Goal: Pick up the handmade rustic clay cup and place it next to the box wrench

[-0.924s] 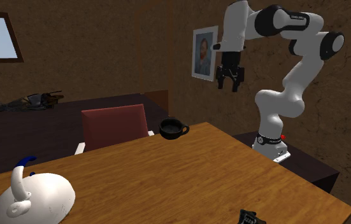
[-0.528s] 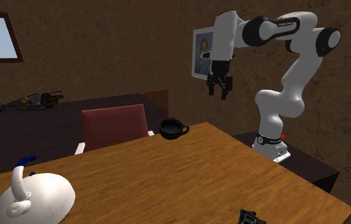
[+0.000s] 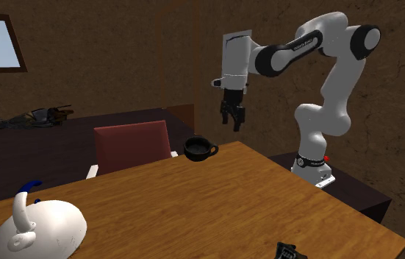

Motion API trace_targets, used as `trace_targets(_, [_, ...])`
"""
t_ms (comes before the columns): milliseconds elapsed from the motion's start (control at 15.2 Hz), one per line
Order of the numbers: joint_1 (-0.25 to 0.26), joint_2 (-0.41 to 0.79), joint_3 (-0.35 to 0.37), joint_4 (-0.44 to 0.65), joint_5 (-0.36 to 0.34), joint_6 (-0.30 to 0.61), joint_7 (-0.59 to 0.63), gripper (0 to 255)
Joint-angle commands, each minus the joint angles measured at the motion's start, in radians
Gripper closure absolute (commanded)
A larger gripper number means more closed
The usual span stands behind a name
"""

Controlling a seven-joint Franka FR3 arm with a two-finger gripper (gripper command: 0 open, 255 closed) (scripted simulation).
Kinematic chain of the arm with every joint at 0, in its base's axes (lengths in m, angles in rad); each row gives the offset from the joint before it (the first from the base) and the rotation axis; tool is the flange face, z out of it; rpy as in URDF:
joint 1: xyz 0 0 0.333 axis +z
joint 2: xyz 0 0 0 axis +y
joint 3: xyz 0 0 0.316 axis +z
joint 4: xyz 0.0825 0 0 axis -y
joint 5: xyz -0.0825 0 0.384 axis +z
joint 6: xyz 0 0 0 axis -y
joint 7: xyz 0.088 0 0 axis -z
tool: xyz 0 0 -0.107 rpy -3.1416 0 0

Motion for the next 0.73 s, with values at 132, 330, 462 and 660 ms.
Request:
trace_targets(132, [-0.016, 0.147, -0.011, 0.048, -0.028, 0.098, -0.004, 0])
trace_targets(330, [-0.027, 0.256, -0.020, 0.096, -0.048, 0.157, -0.003, 0])
trace_targets(462, [-0.033, 0.329, -0.026, 0.134, -0.061, 0.191, -0.003, 0])
trace_targets(660, [-0.042, 0.422, -0.034, 0.188, -0.076, 0.228, -0.001, 0])
